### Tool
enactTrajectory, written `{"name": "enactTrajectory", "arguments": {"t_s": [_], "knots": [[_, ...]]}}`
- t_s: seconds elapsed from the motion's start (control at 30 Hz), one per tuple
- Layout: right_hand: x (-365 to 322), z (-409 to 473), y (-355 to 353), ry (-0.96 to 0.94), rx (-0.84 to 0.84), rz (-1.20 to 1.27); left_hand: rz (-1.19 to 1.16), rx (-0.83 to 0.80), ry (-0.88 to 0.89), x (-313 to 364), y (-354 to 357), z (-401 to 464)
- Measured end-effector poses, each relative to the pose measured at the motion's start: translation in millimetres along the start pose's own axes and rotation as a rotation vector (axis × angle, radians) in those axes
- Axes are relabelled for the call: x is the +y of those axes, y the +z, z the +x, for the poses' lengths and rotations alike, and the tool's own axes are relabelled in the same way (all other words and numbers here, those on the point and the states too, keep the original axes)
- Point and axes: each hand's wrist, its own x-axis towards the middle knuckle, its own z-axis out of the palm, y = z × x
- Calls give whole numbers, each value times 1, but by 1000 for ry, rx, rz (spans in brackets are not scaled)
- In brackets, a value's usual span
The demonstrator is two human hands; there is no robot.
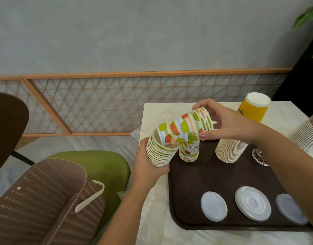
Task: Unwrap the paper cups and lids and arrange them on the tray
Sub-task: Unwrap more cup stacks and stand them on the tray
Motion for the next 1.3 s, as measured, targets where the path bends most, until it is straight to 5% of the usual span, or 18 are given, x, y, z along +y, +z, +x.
{"name": "enactTrajectory", "arguments": {"t_s": [0.23,0.43,0.8,0.93,1.0,1.1,1.2,1.3], "knots": [[40,13,28,-7,73,-288,-164,-14,-23,13,1,3],[97,40,62,70,514,221,-165,-20,-15,13,6,7],[178,51,104,304,503,132,-130,-18,-27,6,9,7],[155,47,101,206,657,-154,-111,-31,-25,6,8,5],[122,33,96,13,786,-150,-107,-30,-18,6,8,4],[66,16,86,-241,567,-122,-90,-28,-10,6,10,2],[31,14,83,-192,145,-252,-107,-26,2,6,14,0],[20,16,86,-171,43,-362,-104,-45,0,9,17,-3]]}}
